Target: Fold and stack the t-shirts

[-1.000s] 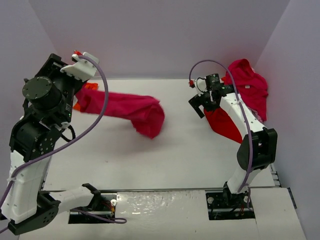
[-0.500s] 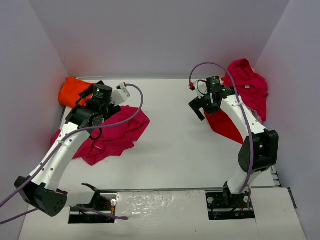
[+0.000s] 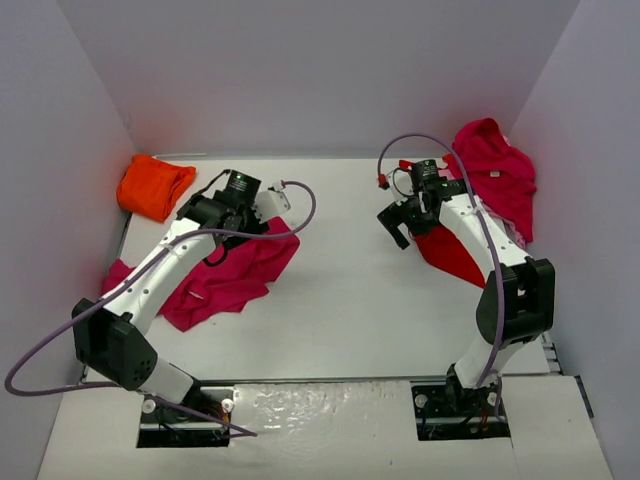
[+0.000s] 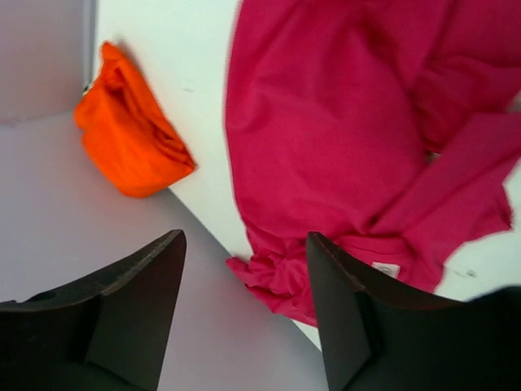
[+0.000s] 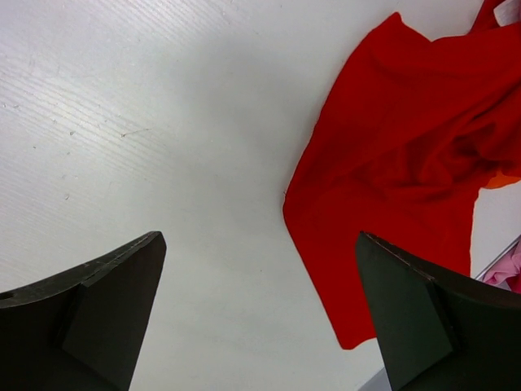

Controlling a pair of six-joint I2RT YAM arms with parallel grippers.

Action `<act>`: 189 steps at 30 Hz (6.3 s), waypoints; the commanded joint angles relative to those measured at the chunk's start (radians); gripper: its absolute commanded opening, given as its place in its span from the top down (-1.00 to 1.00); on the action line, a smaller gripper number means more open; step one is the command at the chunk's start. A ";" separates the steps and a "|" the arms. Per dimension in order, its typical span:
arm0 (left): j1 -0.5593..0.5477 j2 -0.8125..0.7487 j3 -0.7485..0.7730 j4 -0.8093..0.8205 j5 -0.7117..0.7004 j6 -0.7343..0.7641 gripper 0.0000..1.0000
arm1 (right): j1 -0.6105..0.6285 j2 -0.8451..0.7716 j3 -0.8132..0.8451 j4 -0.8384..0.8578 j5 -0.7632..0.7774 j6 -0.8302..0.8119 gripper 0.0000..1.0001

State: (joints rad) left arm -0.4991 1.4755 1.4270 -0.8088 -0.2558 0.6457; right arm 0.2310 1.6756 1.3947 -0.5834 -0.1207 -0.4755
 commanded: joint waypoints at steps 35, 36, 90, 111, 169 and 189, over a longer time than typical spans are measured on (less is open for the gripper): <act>-0.118 0.439 -0.049 -0.115 0.213 -0.035 1.00 | 0.005 -0.103 -0.109 0.063 0.037 0.001 -1.00; -0.115 0.449 -0.045 -0.112 0.207 -0.039 1.00 | 0.005 -0.106 -0.114 0.064 0.038 -0.001 -1.00; -0.028 0.086 0.964 -0.269 0.161 -0.071 0.80 | 0.017 -0.076 -0.118 0.110 0.023 0.015 -1.00; -0.011 -0.052 0.336 -0.090 0.031 0.017 -0.14 | 0.146 0.010 -0.124 0.117 0.032 0.015 -1.00; 0.364 0.780 0.833 -0.565 0.498 -0.592 0.03 | 0.166 0.044 -0.193 0.166 0.094 0.048 -1.00; 0.371 0.905 0.936 -0.587 0.481 -0.589 0.20 | 0.168 0.060 -0.204 0.179 0.101 0.052 -1.00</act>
State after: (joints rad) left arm -0.1371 2.4094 2.2962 -1.3306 0.2351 0.0680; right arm 0.3929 1.7393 1.1968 -0.4209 -0.0402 -0.4342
